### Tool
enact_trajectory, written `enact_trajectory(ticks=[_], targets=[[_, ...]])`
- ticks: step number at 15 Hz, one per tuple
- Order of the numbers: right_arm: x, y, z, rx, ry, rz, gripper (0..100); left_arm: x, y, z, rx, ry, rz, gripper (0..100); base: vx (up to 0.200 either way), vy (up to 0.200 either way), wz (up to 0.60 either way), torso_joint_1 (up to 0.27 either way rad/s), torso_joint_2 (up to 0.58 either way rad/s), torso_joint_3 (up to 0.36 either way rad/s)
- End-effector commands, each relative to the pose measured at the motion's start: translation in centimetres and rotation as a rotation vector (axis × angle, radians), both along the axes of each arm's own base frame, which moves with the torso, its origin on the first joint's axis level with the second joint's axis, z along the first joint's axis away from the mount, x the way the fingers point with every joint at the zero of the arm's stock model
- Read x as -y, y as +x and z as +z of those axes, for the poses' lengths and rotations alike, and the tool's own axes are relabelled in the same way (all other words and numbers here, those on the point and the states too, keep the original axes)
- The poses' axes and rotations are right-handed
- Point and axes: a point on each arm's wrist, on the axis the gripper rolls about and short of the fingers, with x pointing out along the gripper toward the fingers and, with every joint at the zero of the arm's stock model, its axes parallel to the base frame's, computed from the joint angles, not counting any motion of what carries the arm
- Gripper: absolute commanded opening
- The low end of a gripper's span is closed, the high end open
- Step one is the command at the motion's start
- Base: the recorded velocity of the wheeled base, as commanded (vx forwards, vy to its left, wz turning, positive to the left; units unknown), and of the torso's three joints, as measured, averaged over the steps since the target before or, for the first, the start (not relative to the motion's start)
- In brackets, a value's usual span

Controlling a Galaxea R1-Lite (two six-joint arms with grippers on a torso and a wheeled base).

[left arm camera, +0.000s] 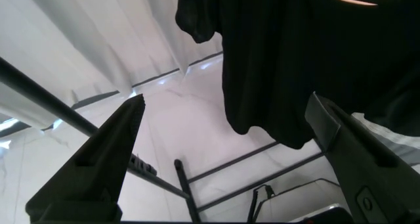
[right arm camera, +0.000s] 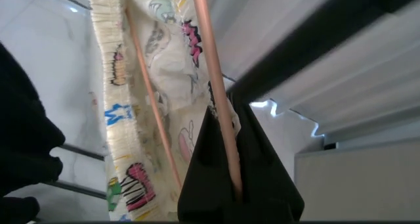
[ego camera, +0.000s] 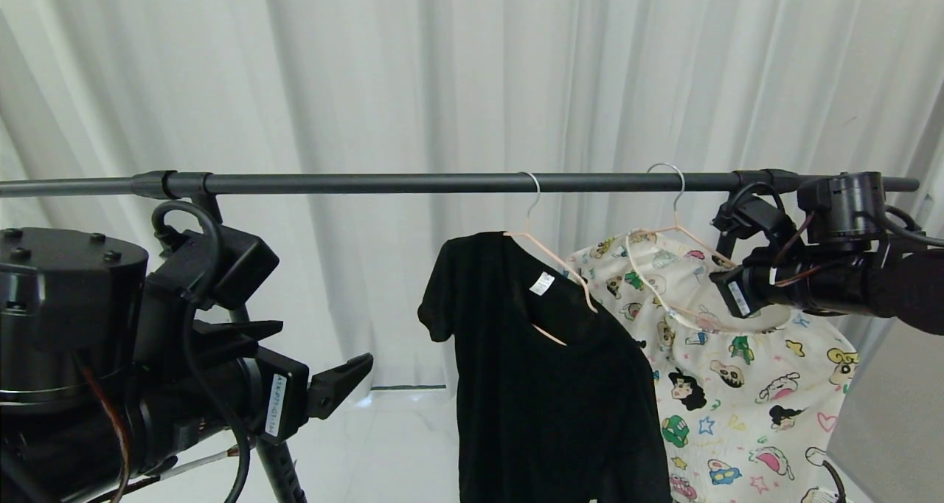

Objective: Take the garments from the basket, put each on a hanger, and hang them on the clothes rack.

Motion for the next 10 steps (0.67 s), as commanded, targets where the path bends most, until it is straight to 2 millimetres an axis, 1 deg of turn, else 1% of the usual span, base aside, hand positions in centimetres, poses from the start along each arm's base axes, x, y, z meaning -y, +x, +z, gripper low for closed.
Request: enact_trajectory(ticks=[1,6,7,8,9,10], targets=[[-0.3,0.1,-0.2,-0.006,-0.001,0.009,0,0.1,0.0,0.0,0.000,0.000,-0.004,100,0.000,0.000,0.00,0.000,0.00,0.000],[-0.3,-0.1,-0.1,-0.005,-0.005,0.004,0,0.1,0.0,-0.1,-0.002,0.002,-0.004,100,0.000,0.000,0.00,0.000,0.00,0.000],[-0.3,-0.2,0.2,0.005,-0.001,0.003,100,0.0,-0.1,-0.4,-0.011,0.008,-0.004,100,0.000,0.000,0.00,0.000,0.00,0.000],[-0.2,-0.4,0.5,0.014,0.003,0.002,100,0.0,-0.1,-0.5,-0.014,0.010,-0.002,100,0.000,0.000,0.00,0.000,0.00,0.000],[-0.1,-1.3,2.0,0.048,0.067,-0.018,100,-0.2,-0.2,-0.8,-0.017,0.025,0.019,100,0.000,0.000,0.00,0.000,0.00,0.000],[-0.1,-2.0,3.0,0.069,0.103,-0.026,100,-0.2,-0.2,-0.8,-0.013,0.034,0.035,100,0.000,0.000,0.00,0.000,0.00,0.000]])
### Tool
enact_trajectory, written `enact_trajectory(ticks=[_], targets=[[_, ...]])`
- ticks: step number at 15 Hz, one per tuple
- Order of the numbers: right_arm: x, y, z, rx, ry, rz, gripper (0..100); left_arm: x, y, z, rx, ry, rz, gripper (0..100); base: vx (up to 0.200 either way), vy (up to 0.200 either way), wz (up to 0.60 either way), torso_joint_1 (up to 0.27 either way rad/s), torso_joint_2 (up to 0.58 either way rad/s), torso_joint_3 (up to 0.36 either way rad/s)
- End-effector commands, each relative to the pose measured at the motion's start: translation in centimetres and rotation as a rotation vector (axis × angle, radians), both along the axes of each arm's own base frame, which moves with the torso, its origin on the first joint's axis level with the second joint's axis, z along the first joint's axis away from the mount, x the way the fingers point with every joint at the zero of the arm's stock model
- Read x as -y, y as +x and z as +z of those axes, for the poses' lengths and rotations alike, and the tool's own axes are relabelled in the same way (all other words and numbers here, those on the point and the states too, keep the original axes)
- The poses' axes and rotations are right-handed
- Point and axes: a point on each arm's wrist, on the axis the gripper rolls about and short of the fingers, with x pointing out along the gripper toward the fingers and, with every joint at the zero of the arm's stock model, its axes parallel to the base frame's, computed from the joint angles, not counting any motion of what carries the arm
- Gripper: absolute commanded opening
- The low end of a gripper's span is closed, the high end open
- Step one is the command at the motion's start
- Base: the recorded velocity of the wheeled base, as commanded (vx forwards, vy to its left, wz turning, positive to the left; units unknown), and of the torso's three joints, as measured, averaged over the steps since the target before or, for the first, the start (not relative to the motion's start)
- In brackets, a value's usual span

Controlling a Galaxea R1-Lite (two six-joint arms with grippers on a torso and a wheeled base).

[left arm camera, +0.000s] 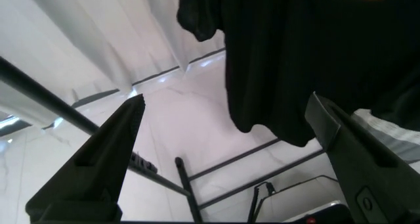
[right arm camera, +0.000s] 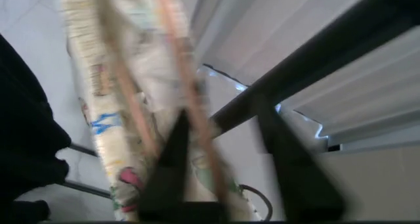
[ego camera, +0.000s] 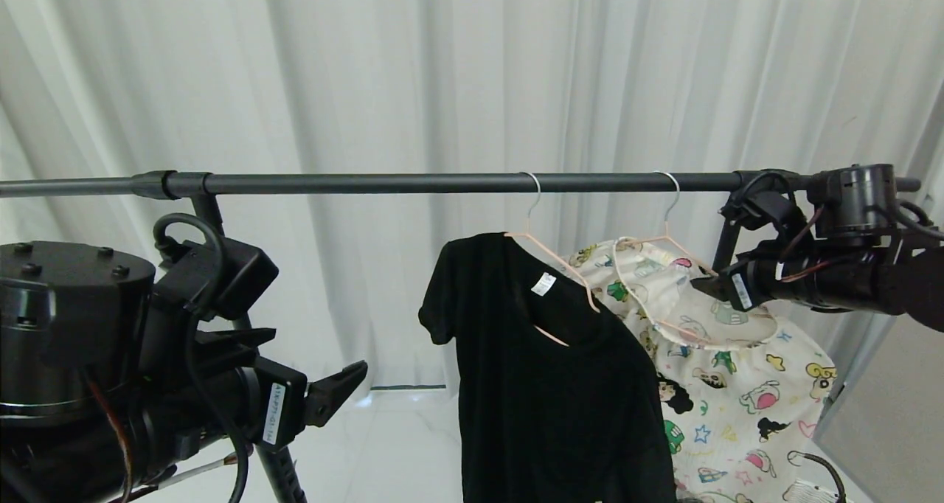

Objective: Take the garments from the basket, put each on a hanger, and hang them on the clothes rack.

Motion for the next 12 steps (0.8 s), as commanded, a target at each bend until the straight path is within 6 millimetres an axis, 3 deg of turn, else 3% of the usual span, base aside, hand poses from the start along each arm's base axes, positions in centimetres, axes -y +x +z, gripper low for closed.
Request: enact_trajectory(ticks=[1,4,6,9,12], targets=[[0.6,-3.1,4.1,0.102,0.101,-0.024,100,-0.1,0.1,-0.2,0.007,0.026,0.042,100,0.000,0.000,0.00,0.000,0.00,0.000],[2.2,-7.5,7.8,0.147,0.166,-0.062,100,-0.7,0.2,-0.3,0.027,0.070,0.145,100,0.000,0.000,0.00,0.000,0.00,0.000],[5.0,-10.1,9.0,0.121,0.103,-0.177,100,-1.4,0.5,-0.4,0.032,0.085,0.207,100,0.000,0.000,0.00,0.000,0.00,0.000],[7.7,-12.2,8.7,0.078,-0.016,-0.318,100,-1.8,0.6,-0.4,0.035,0.086,0.235,100,-0.067,0.000,0.00,-0.001,0.00,0.001],[8.0,-12.8,7.9,0.058,-0.031,-0.338,100,-2.0,0.3,-0.2,0.047,0.084,0.243,100,-0.200,0.000,0.00,0.009,0.00,0.004]])
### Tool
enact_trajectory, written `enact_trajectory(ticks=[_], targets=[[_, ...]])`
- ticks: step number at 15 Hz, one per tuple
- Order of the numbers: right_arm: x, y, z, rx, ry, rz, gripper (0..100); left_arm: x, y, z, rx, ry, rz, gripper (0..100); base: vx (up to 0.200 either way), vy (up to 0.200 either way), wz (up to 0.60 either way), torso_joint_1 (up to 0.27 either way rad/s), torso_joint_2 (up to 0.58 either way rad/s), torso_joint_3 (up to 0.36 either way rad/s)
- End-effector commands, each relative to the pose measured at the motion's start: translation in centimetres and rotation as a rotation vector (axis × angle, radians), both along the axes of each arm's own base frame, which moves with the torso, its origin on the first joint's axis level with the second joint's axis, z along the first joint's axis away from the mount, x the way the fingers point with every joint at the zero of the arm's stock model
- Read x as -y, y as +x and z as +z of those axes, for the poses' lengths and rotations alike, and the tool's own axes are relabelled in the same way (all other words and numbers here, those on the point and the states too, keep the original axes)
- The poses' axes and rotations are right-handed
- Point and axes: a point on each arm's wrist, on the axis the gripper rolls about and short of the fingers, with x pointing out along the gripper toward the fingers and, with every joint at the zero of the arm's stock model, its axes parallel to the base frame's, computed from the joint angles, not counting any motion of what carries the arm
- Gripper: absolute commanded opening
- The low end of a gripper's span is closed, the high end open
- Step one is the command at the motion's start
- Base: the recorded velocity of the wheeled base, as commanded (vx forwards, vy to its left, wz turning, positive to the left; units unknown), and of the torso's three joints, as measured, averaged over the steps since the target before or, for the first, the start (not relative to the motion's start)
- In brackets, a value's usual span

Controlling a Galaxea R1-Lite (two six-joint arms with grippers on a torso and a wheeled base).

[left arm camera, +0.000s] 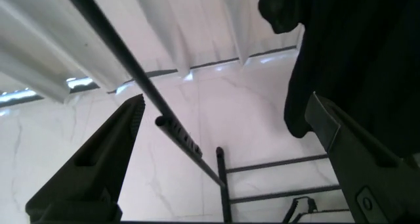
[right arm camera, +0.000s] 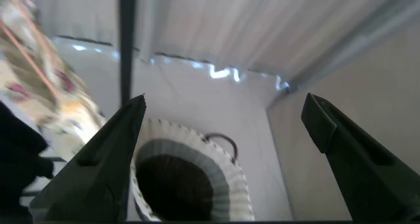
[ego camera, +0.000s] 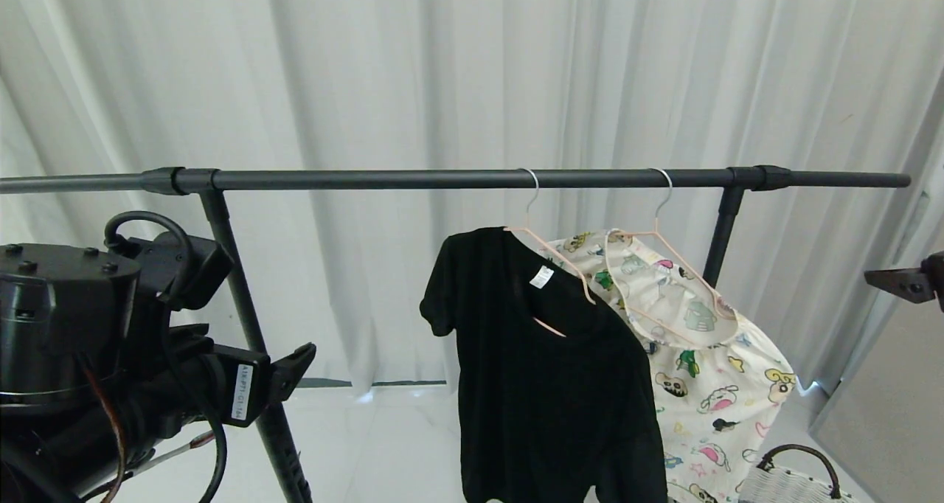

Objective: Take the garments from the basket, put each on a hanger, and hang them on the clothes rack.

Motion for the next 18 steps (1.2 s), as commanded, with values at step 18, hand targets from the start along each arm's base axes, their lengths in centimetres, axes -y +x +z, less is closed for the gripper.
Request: enact_trajectory(ticks=[18], targets=[[0.6,-0.7,-1.9,0.061,-0.120,-0.110,100,-3.4,-2.4,-3.0,-0.061,0.041,0.142,100,-0.156,0.000,0.00,-0.003,0.00,0.006]])
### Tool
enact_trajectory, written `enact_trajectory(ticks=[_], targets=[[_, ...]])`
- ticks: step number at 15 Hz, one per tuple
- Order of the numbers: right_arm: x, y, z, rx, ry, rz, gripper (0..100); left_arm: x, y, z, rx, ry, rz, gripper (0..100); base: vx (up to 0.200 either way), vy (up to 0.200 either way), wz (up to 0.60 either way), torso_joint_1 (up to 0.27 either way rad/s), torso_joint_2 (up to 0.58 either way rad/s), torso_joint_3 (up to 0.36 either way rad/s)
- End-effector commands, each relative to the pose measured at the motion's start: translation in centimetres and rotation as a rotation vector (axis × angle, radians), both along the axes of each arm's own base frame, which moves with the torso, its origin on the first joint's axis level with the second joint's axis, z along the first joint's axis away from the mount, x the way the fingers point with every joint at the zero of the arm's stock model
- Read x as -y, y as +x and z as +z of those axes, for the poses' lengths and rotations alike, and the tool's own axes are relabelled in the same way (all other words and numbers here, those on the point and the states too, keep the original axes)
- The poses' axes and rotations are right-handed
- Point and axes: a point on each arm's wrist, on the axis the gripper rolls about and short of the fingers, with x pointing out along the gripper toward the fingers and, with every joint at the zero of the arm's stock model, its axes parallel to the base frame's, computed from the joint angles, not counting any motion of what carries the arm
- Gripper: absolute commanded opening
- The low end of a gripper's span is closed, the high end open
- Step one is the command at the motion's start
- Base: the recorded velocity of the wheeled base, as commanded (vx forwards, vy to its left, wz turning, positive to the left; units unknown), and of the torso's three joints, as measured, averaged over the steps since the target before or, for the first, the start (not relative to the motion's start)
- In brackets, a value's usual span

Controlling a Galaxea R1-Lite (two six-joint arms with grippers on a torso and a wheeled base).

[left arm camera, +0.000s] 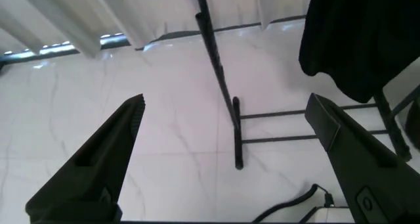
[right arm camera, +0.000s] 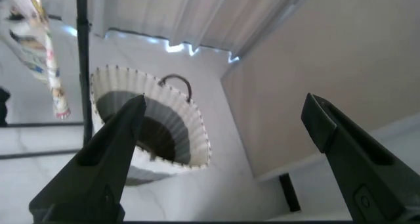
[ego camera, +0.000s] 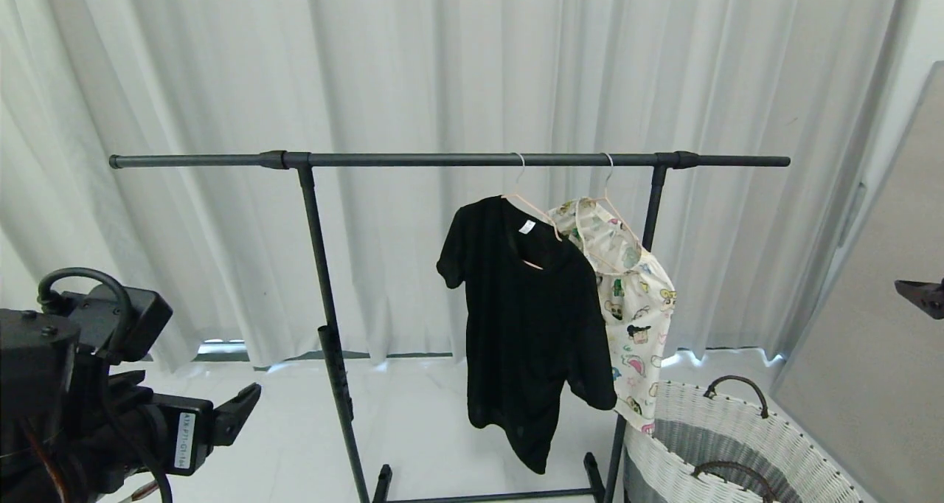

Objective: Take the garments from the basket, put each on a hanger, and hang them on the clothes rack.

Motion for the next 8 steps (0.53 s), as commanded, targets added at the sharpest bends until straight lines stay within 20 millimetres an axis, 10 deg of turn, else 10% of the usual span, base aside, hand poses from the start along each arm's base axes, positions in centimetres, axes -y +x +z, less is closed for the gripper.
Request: enact_trajectory(ticks=[1,8], targets=[[0.0,0.0,-0.1,-0.005,0.000,-0.002,100,-0.6,-0.2,-0.8,-0.024,0.019,0.041,100,0.000,0.000,0.00,-0.105,0.26,0.129],[0.0,-2.3,-1.5,-0.023,-0.002,-0.003,100,-3.7,-0.5,-1.9,-0.060,0.031,0.279,100,0.000,0.000,0.00,-0.198,0.46,0.255]])
